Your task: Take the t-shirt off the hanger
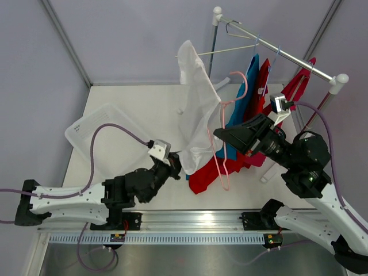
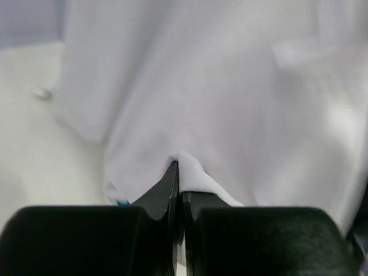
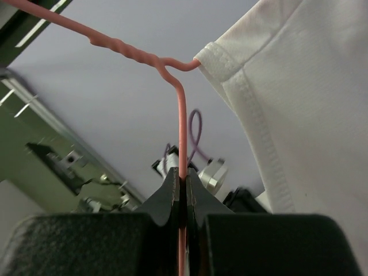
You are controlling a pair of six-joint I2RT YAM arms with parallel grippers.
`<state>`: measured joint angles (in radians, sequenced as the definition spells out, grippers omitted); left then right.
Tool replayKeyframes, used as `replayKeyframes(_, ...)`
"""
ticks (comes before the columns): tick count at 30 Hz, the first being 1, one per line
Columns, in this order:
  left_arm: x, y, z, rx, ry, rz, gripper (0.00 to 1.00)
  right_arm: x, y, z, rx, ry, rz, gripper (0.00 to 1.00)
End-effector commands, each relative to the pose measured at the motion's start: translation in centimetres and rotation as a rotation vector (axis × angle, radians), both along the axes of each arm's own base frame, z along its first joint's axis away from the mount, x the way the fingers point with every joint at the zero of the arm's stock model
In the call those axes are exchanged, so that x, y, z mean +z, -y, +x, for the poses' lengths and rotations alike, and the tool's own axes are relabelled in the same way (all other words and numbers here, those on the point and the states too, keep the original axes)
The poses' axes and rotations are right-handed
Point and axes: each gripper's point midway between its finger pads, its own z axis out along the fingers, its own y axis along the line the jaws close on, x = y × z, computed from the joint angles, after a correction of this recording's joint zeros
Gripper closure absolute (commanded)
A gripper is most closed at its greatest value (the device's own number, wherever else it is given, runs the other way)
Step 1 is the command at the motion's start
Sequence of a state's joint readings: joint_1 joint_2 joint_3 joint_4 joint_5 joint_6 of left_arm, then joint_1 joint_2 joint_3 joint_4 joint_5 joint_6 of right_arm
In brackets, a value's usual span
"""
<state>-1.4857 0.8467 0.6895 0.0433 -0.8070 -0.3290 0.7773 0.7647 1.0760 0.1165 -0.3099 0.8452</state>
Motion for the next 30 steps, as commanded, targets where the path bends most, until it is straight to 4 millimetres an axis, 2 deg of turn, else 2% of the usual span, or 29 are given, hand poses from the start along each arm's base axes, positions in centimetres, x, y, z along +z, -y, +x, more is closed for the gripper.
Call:
replayKeyframes(1, 7.1, -1.9, 5.8, 0.287, 0.167, -0.096, 0.96, 3.0, 1.2, -5.6, 0.231, 0.097, 0.106, 1.0)
replayKeyframes(2, 7.6, -1.3, 6.5, 0.281, 0.183, -0.097, 0.93, 3.4, 1.4, -6.3, 0.257, 0.108, 0.115, 1.0)
replayKeyframes(3, 8.0, -0.7, 8.2, 0.315, 0.193, -0.073, 0.87, 3.9, 1.6, -7.0, 0.289, 0.113, 0.131, 1.0)
replayKeyframes(4, 8.2, -0.3, 8.9, 0.319, 0.208, -0.052, 0.78, 4.1, 1.8, -7.8, 0.315, 0.127, 0.131, 1.0)
replayKeyframes(5, 8.7, 0.3, 9.4, 0.303, 0.225, -0.05, 0.53, 4.5, 2.1, -8.2, 0.323, 0.137, 0.137, 1.0)
replayKeyframes(6, 9.0, 0.8, 10.1, 0.292, 0.246, -0.048, 0.42, 4.7, 2.4, -8.5, 0.325, 0.145, 0.141, 1.0)
replayKeyframes(8, 8.8, 2.1, 10.5, 0.268, 0.283, -0.006, 0.26, 5.0, 2.9, -9.3, 0.334, 0.165, 0.145, 1.0)
replayKeyframes(10, 8.8, 2.7, 11.1, 0.277, 0.303, 0.03, 0.17, 5.2, 3.2, -9.9, 0.356, 0.181, 0.148, 1.0)
replayKeyframes(11, 8.8, 2.4, 11.6, 0.307, 0.305, 0.044, 0.15, 5.3, 3.4, -10.3, 0.368, 0.18, 0.155, 1.0)
replayKeyframes(12, 8.8, 2.2, 11.9, 0.326, 0.308, 0.057, 0.16, 5.4, 3.6, -10.5, 0.371, 0.191, 0.159, 1.0)
replayKeyframes(14, 8.8, 1.8, 12.7, 0.353, 0.308, 0.095, 0.32, 5.4, 3.9, -10.8, 0.369, 0.202, 0.158, 1.0)
replayKeyframes(15, 8.9, 1.4, 13.2, 0.369, 0.307, 0.107, 0.57, 5.1, 3.8, -10.7, 0.364, 0.192, 0.15, 1.0)
replayKeyframes(18, 8.8, -0.8, 13.9, 0.443, 0.294, 0.135, 1.0, 4.9, 4.1, -10.7, 0.335, 0.193, 0.136, 1.0)
replayKeyframes(19, 9.0, -1.4, 13.9, 0.452, 0.289, 0.133, 1.0, 4.8, 4.2, -10.7, 0.328, 0.196, 0.134, 1.0)
replayKeyframes(20, 10.4, -2.8, 13.9, 0.467, 0.291, 0.097, 1.0, 4.6, 4.4, -10.8, 0.318, 0.196, 0.126, 1.0)
replayKeyframes(22, 11.4, -3.8, 13.9, 0.466, 0.284, 0.086, 1.0, 4.2, 4.7, -10.6, 0.294, 0.187, 0.123, 1.0)
replayKeyframes(23, 12.5, -5.2, 14.1, 0.488, 0.286, 0.063, 1.0, 3.8, 4.7, -10.6, 0.289, 0.18, 0.114, 1.0)
replayKeyframes(24, 12.4, -5.8, 14.3, 0.488, 0.264, 0.076, 1.0, 3.4, 4.7, -10.6, 0.288, 0.176, 0.109, 1.0)
replayKeyframes(25, 13.1, -6.2, 14.4, 0.473, 0.264, 0.064, 1.0, 2.8, 5.0, -10.9, 0.289, 0.171, 0.105, 1.0)
replayKeyframes(26, 15.0, -8.0, 14.9, 0.509, 0.271, 0.026, 1.0, 2.1, 4.8, -10.8, 0.288, 0.154, 0.088, 1.0)
replayKeyframes(28, 15.9, -9.0, 15.1, 0.497, 0.26, 0.026, 1.0, 0.6, 4.9, -10.6, 0.269, 0.145, 0.05, 1.0)
replayKeyframes(29, 18.3, -10.7, 15.5, 0.534, 0.277, -0.007, 1.0, -1.0, 4.5, -10.3, 0.27, 0.1, -0.001, 1.0)
replayKeyframes(30, 18.7, -11.1, 15.6, 0.535, 0.272, 0.019, 1.0, -2.0, 4.4, -10.2, 0.265, 0.078, -0.03, 1.0)
